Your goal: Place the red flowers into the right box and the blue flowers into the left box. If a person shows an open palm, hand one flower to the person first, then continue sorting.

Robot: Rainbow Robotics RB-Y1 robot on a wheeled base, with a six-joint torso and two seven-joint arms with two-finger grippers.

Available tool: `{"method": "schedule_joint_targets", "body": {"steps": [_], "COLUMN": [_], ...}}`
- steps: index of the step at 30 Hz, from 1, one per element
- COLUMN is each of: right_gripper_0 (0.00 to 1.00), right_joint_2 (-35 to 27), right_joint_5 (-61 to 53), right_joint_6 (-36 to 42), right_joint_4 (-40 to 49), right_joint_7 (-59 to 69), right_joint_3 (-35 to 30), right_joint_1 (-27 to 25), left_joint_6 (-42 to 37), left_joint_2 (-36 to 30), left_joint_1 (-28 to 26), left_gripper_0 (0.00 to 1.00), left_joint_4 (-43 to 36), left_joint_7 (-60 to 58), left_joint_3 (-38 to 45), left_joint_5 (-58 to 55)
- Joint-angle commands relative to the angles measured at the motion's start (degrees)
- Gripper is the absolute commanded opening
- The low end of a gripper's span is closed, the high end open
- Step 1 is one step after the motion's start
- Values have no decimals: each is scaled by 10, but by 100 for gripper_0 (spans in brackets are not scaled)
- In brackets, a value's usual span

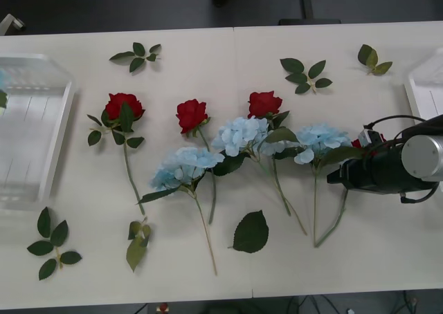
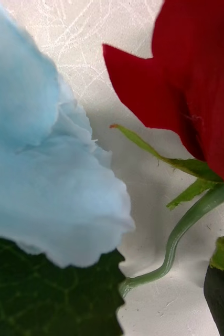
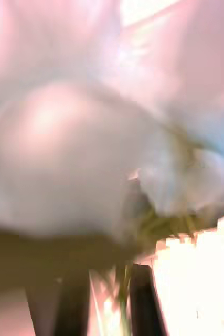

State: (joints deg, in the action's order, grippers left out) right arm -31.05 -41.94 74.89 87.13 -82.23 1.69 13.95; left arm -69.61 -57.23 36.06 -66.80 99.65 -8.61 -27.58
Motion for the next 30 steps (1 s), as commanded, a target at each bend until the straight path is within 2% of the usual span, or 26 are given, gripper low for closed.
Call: {"method": "schedule_joint_targets", "body": {"steps": [1, 3, 4, 6, 8, 12, 17, 18, 20, 23, 27, 30], "right_gripper_0": [100, 94, 87, 78, 63, 50, 30, 26, 11, 0, 0, 0], "right_joint_2": [19, 19, 19, 20, 20, 22, 28, 28, 29, 30, 31, 30], "right_joint_5": [8, 12, 14, 19, 24, 34, 47, 49, 55, 58, 63, 62], "right_joint_6": [-4, -4, -4, -4, -5, -6, -12, -13, -14, -16, -16, -16], "right_joint_4": [14, 14, 14, 15, 14, 14, 14, 15, 14, 15, 15, 15], "right_joint_7": [33, 36, 37, 37, 37, 39, 43, 44, 44, 44, 43, 39], "right_joint_3": [-12, -12, -12, -12, -11, -11, -9, -9, -8, -7, -6, -6], "right_joint_1": [5, 5, 5, 6, 7, 9, 11, 12, 12, 13, 15, 17], "left_joint_6": [7, 7, 7, 7, 7, -23, -134, -146, -172, -191, -207, -205], "left_joint_2": [2, 2, 2, 0, -11, -28, -28, -27, -27, -19, 39, 86], "left_joint_1": [22, 22, 22, 22, 21, 16, -54, -71, -115, -161, -222, -249], "left_gripper_0": [94, 100, 100, 100, 100, 100, 100, 100, 100, 100, 100, 100], "left_joint_4": [1, 1, 0, 0, 0, -20, -138, -169, -245, -326, -408, -432], "left_joint_7": [-8, -9, -10, -12, -12, -11, -64, -80, -118, -164, -221, -234], "left_joint_3": [-1, -1, -1, 2, 3, 19, 105, 119, 144, 165, 197, 200], "left_joint_5": [3, 2, -1, -17, -52, -131, -244, -257, -288, -320, -341, -336]}}
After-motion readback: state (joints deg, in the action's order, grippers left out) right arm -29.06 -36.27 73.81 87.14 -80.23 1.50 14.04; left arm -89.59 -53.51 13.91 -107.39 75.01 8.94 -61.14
